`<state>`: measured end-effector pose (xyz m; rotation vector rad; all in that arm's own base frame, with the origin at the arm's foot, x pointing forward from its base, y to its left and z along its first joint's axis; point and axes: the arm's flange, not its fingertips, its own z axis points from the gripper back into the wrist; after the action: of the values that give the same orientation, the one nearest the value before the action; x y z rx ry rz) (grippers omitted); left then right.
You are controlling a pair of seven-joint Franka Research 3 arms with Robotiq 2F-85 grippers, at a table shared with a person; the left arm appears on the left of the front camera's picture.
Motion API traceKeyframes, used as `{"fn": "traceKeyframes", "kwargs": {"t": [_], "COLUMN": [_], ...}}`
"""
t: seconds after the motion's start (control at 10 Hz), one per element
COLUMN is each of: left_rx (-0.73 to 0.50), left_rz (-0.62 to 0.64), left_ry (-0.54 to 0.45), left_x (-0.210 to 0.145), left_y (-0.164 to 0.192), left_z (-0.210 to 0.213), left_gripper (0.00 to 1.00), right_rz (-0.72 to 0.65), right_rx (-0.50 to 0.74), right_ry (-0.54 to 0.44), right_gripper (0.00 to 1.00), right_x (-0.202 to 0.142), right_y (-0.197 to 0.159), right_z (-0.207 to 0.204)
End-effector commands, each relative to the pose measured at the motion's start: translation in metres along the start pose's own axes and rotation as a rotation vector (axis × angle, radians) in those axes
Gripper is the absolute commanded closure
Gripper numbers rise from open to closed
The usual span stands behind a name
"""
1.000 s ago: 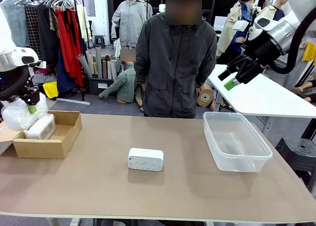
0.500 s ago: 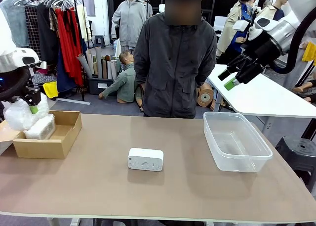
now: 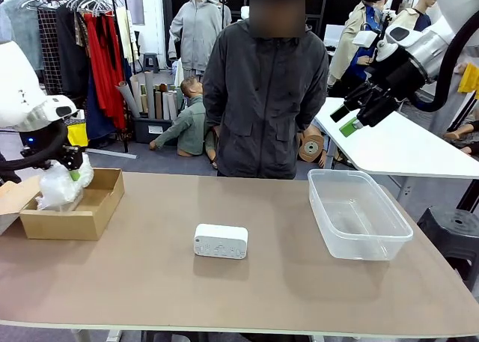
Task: Separate and place wrapped and unwrapped clocks.
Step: If the picked Digital clock is wrapped, place it in the Package Box ; if not, place it in the Organizing box.
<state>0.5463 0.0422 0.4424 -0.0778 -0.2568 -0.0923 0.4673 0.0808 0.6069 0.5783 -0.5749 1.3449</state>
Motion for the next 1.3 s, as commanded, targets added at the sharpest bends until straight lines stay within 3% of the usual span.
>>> {"fn": "traceKeyframes", "kwargs": {"t": [0.0,0.6,1.2], "left_rx": [-0.034,-0.016,0.023], "left_rz": [-0.048,-0.042,-0.102], "left_ry": [-0.015,0.027,0.077], "left_x": [0.018,0.035,0.030], "left_y": [0.007,0.012,-0.009], "left_z": [-0.005,-0.069,-0.103], "left_gripper": [1.00,1.00,1.00], "right_rz": [0.003,0.003,0.003], "right_rx": [-0.015,-0.015,-0.015], "right_ry": [-0.008,-0.008,-0.008], "right_gripper": [0.00,0.00,0.00], "right_x": [0.000,0.000,0.000], "right_y": [0.002,0.002,0.002], "right_z": [-0.002,-0.002,-0.002]}}
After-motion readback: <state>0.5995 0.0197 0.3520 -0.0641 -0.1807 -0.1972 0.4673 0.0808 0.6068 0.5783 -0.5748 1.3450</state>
